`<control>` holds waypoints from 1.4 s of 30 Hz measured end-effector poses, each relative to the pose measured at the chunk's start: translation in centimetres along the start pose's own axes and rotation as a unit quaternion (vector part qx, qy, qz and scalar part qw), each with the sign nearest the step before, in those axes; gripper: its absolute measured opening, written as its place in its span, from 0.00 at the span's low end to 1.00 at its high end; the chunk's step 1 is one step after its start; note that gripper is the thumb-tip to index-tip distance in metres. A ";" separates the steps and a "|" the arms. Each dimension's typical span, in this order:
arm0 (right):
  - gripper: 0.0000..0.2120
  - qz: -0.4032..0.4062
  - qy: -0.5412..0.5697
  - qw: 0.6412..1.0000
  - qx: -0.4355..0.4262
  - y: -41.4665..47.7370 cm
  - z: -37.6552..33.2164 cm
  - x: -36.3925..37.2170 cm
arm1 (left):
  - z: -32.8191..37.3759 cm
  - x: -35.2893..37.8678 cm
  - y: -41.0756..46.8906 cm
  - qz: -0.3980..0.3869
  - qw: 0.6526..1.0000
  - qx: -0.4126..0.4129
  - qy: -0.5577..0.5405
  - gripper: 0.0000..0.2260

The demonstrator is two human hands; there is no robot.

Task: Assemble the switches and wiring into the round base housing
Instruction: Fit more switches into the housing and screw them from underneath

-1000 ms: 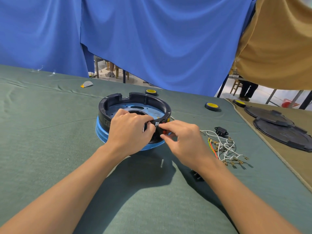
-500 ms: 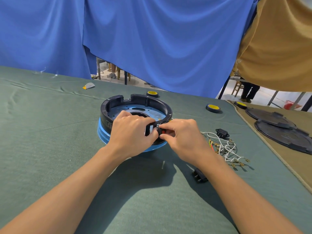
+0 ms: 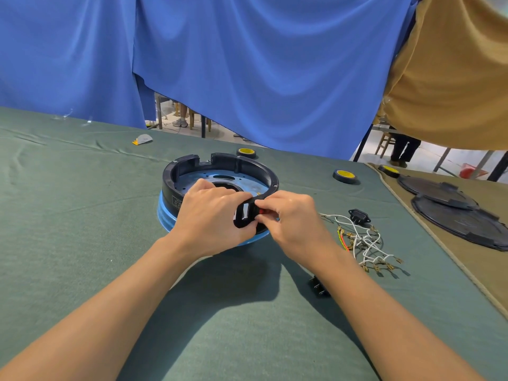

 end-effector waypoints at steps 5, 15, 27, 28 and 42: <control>0.07 -0.033 0.063 0.996 0.060 0.3 1.5 -0.7 | -0.2 0.0 -0.1 0.029 0.999 -0.005 0.027 0.16; 0.08 -0.147 0.100 0.980 0.093 2.4 3.7 -0.2 | -0.4 0.0 -0.1 0.039 0.999 -0.017 0.022 0.13; 0.07 -0.066 0.118 0.989 0.063 2.5 4.0 0.3 | -0.5 0.1 -0.2 0.048 0.998 -0.019 0.025 0.13; 0.07 -0.072 0.114 0.989 0.057 2.6 4.0 0.2 | -0.5 0.1 -0.3 0.051 0.998 -0.021 0.026 0.13; 0.06 -0.031 0.072 0.997 0.015 2.6 3.1 -0.3 | -0.7 0.5 -0.3 0.044 0.997 -0.054 0.038 0.13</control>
Point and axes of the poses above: each hand's wrist, its own y-axis towards the middle knuckle, its own x-axis out of the palm, z = x × y, the point moved 9 cm from there along y, towards the middle knuckle, and after that the axes turned 4 degrees about -z, right-handed, at the moved point
